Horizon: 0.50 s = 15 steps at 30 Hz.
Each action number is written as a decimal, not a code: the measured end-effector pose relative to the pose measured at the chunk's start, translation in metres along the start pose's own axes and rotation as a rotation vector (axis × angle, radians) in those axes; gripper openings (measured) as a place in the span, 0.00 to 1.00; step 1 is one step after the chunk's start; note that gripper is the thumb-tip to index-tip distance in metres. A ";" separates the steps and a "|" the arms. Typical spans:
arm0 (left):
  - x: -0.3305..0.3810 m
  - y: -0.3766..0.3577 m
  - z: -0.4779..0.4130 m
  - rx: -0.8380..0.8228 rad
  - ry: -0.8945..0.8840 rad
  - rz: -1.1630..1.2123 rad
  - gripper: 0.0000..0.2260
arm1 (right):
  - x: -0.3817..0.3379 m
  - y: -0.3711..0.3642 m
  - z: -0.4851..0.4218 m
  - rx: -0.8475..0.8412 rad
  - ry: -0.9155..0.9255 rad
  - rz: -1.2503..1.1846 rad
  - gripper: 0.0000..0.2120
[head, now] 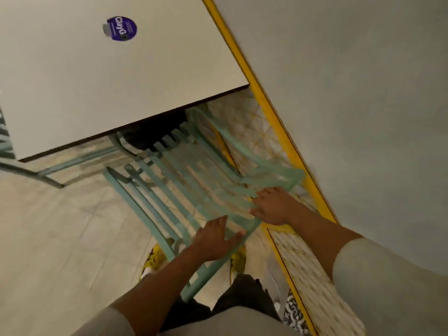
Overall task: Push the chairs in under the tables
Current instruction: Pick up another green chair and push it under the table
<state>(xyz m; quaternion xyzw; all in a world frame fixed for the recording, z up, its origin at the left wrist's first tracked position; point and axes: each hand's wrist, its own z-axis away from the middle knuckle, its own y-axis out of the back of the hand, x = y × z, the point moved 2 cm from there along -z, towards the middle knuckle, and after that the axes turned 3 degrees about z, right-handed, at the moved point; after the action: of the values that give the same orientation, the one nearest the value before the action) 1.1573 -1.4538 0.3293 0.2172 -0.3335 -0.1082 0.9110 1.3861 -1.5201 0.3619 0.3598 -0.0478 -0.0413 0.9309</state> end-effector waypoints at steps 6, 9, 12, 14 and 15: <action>0.021 -0.061 0.019 0.255 0.266 0.191 0.46 | 0.016 -0.013 -0.003 0.165 0.195 0.039 0.42; 0.024 -0.074 0.022 0.440 0.360 0.095 0.50 | 0.013 -0.020 -0.001 0.270 0.215 0.019 0.42; 0.029 -0.082 0.022 0.516 0.411 -0.041 0.50 | 0.016 -0.023 -0.002 0.383 0.210 0.039 0.33; 0.029 -0.084 0.023 0.514 0.407 -0.146 0.48 | 0.015 -0.026 0.001 0.429 0.291 0.195 0.18; 0.028 -0.085 0.023 0.516 0.395 -0.167 0.46 | 0.013 -0.026 0.003 0.418 0.315 0.274 0.11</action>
<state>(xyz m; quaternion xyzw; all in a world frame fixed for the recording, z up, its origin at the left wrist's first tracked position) 1.1590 -1.5456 0.3211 0.4840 -0.1480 -0.0504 0.8610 1.3980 -1.5433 0.3473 0.5358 0.0417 0.1521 0.8295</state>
